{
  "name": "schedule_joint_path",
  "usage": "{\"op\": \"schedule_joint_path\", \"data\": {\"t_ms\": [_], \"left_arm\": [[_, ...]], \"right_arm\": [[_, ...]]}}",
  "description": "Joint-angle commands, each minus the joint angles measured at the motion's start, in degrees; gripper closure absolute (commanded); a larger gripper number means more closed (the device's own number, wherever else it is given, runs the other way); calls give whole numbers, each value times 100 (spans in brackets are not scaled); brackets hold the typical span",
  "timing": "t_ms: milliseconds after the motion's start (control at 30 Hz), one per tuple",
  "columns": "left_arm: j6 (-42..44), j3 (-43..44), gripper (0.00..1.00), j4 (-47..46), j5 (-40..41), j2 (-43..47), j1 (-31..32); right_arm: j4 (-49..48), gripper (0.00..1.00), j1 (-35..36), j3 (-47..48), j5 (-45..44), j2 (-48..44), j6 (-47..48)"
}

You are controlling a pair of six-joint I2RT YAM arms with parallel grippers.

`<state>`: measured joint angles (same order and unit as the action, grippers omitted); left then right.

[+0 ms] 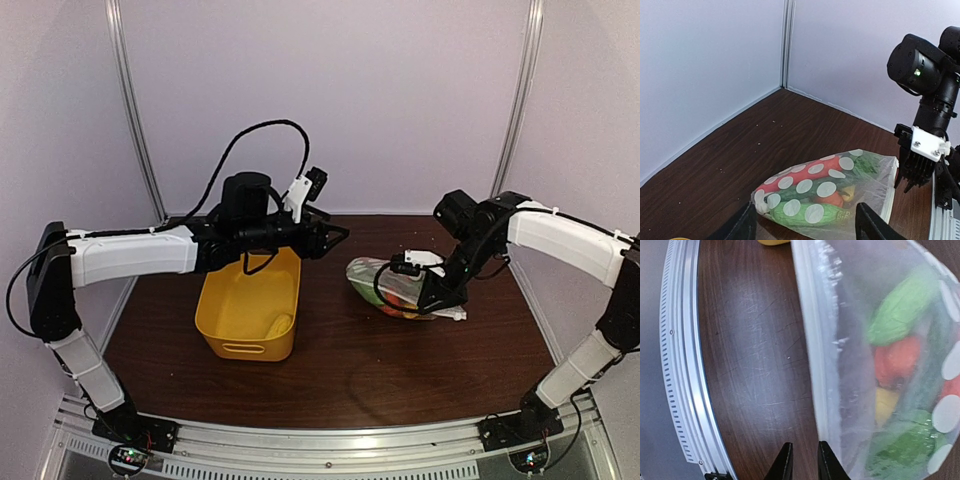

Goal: Place the food in the zip-top bag and seal the zipper
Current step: Set the zipper food storage bag at the center of the board, then reset both arms

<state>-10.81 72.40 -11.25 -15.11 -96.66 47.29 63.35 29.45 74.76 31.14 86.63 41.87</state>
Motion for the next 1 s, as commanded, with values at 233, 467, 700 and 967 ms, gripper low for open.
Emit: {"op": "schedule_joint_path", "data": {"t_ms": [233,467,700,967], "left_arm": [[489,50,3,982,1098,710,-421],[598,381,2,1971,2781,849,-570],[523,385,2,2278,4352,1212,-593],[826,109,2,2132,4834,1758,-615]], "right_arm": [[352,69,-379,411,26,-837,14],[-2061,1,-2092,46,-362,-1755,-2056],[-4214,0,-2288,-958,-2222,-2703,-3875],[-4191,1,-2285,-968,-2825,-2820,-3874]]}}
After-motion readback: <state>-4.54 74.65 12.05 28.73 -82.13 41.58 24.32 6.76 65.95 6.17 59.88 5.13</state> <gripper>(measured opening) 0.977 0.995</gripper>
